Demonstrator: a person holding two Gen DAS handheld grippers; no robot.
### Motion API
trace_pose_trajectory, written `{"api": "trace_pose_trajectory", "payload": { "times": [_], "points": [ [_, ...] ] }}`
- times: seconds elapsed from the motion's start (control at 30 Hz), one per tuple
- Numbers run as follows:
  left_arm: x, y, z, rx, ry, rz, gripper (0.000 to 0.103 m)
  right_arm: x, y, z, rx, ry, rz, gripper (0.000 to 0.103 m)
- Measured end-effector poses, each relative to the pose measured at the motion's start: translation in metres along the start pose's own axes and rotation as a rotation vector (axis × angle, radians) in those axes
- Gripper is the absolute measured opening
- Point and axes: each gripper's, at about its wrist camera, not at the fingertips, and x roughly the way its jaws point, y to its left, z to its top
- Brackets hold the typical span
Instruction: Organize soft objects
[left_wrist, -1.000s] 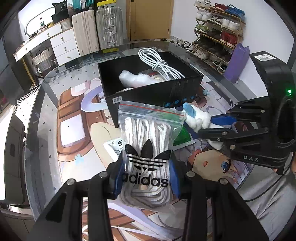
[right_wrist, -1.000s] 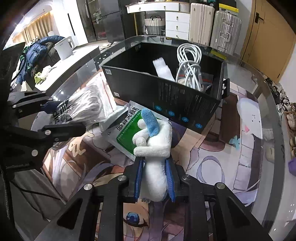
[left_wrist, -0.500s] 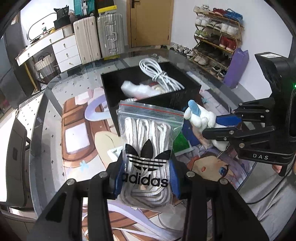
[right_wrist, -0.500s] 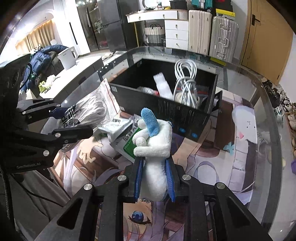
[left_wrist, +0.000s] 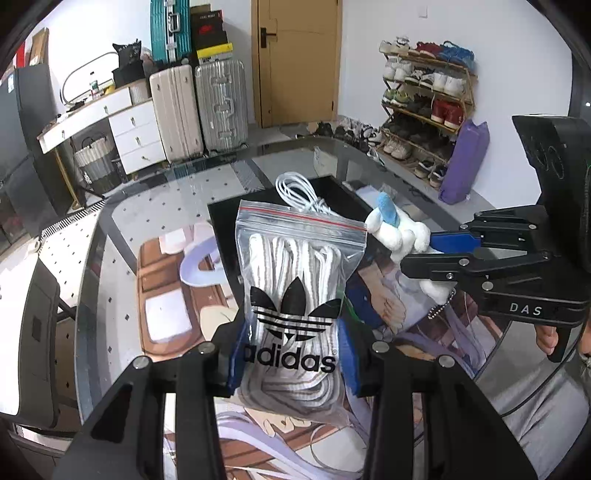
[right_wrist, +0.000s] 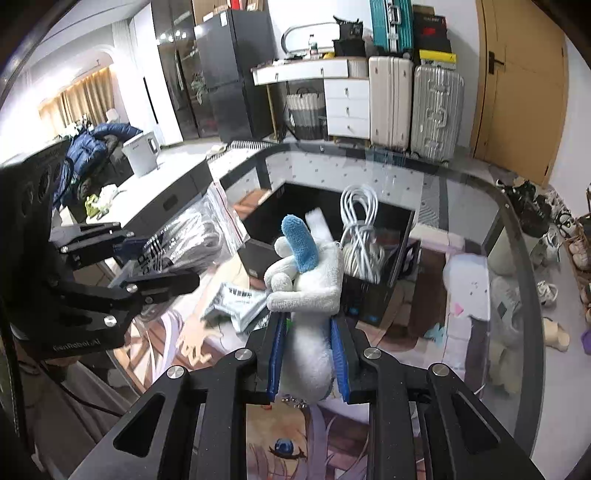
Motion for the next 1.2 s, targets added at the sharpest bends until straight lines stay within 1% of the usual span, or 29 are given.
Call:
{"api": "trace_pose_trajectory", "payload": {
  "times": [0.07,0.17,0.33,0.47,0.53,0.7,0.8,0.93,1.1,1.2],
  "points": [
    [-0.003,0.000,0.004,-0.006,-0.022,0.006,0.040,-0.005,0.002,0.005,-0.005,-0.027,-0.010,0.023],
    [-0.008,-0.003,0.012,-0.005,-0.078,0.051,0.041,-0.013,0.006,0.014,-0.010,-0.081,-0.024,0.023],
    [-0.013,0.001,0.024,-0.037,-0.147,0.045,0.041,-0.023,0.008,0.028,0.001,-0.160,-0.041,0.023],
    [-0.008,0.006,0.034,-0.067,-0.175,0.041,0.041,-0.025,0.005,0.041,0.016,-0.206,-0.065,0.023],
    [-0.003,0.011,0.039,-0.095,-0.182,0.062,0.041,-0.022,0.001,0.048,0.026,-0.219,-0.078,0.023],
    [0.013,0.021,0.051,-0.131,-0.201,0.075,0.041,-0.010,-0.013,0.067,0.049,-0.256,-0.121,0.023],
    [0.029,0.029,0.056,-0.156,-0.201,0.074,0.041,0.006,-0.020,0.074,0.060,-0.253,-0.136,0.023],
    [0.054,0.036,0.057,-0.181,-0.177,0.073,0.041,0.030,-0.031,0.079,0.079,-0.233,-0.141,0.023],
    [0.082,0.040,0.056,-0.195,-0.148,0.080,0.041,0.052,-0.039,0.079,0.076,-0.222,-0.151,0.023],
    [0.094,0.038,0.055,-0.194,-0.127,0.077,0.041,0.066,-0.042,0.078,0.068,-0.205,-0.141,0.023]
  ]
}}
